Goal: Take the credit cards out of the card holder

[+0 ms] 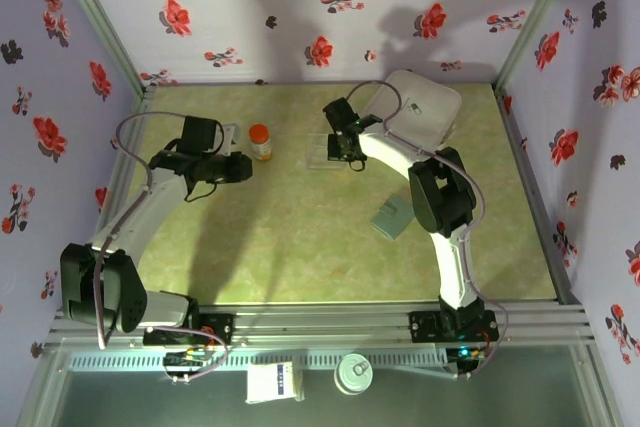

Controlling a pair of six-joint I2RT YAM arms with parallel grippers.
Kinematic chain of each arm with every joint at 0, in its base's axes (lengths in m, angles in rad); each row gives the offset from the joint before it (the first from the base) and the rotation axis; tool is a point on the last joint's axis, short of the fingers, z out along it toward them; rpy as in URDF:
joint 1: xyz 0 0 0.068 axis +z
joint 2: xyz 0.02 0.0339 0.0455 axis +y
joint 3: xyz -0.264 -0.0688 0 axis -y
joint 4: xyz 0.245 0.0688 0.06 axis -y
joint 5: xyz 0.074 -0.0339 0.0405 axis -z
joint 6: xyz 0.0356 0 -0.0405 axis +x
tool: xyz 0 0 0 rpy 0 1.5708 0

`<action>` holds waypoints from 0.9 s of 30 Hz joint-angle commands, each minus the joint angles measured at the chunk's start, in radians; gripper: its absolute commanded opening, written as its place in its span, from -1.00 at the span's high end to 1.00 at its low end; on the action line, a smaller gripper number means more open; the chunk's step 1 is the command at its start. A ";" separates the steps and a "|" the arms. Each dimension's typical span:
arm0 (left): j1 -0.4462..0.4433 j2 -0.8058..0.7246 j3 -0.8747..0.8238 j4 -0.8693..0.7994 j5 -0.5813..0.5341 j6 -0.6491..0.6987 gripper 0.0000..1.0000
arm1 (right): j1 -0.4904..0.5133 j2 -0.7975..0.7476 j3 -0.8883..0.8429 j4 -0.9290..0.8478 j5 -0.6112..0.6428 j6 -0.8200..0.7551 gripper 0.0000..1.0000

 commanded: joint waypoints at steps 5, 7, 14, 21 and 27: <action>0.008 -0.002 -0.014 0.007 0.021 -0.014 0.56 | 0.003 0.005 0.042 -0.029 0.001 -0.028 0.76; 0.007 -0.001 -0.012 0.004 0.020 -0.014 0.55 | 0.003 0.002 0.049 -0.037 0.000 -0.032 0.72; 0.007 -0.011 -0.002 -0.008 0.022 -0.016 0.54 | 0.005 -0.018 0.073 -0.070 0.010 -0.050 0.61; 0.009 -0.026 0.038 -0.067 0.028 -0.012 0.48 | 0.009 -0.101 0.050 -0.102 0.018 -0.064 0.47; 0.014 -0.047 0.088 -0.173 0.018 0.032 0.44 | 0.009 -0.239 -0.096 -0.116 0.028 -0.065 0.32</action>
